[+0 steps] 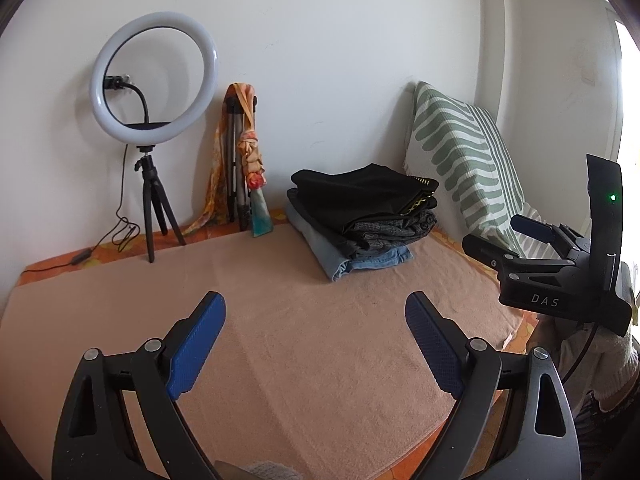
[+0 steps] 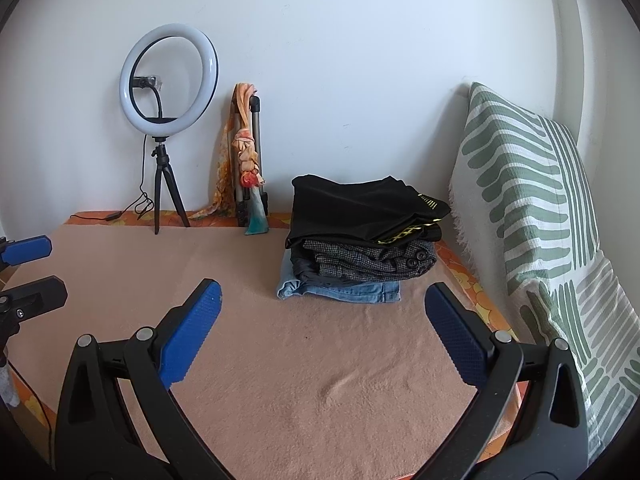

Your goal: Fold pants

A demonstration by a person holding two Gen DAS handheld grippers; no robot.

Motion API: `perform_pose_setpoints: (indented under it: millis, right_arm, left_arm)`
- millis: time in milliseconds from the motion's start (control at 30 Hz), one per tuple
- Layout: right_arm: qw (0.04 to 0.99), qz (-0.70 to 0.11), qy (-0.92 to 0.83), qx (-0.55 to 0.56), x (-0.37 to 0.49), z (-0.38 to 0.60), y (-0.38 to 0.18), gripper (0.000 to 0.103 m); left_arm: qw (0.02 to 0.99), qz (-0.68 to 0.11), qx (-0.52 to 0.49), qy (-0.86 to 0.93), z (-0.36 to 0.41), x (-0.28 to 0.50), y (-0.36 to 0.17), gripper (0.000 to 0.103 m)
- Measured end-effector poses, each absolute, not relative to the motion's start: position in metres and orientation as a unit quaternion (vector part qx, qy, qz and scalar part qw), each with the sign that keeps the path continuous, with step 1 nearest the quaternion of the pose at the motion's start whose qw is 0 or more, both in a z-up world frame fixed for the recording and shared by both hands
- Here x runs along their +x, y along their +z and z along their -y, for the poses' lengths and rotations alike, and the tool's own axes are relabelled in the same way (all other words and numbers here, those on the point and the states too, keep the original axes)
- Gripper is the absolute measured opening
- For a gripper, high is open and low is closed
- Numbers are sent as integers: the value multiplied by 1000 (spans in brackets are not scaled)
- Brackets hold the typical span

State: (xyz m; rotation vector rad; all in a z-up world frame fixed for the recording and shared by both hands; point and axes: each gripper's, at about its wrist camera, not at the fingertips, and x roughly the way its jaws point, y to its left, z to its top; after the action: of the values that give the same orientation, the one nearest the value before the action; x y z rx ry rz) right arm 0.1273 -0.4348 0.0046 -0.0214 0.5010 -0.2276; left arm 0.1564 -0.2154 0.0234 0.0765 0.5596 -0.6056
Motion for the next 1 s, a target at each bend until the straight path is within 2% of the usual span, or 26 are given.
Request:
perform_pose_setpoints:
  millis: [400,433,467,1000]
  right_arm:
    - [960,-253,-117,-13,129,437,-7,103]
    - [960,-253,-119,-11,129,438,-7,103]
    - [960,-254,-120,-8,129,440,-7,103]
    - [959,-255,-125,-1,128,444,-9,103]
  left_arm:
    - [925,-264,66,-264,221,155,15,92]
    - [924,-268,61,-267,220,156,15,94]
    - [923,-270,57,-267,220,157,15,103]
    - [925,-268,62,-261,219,155,16,103]
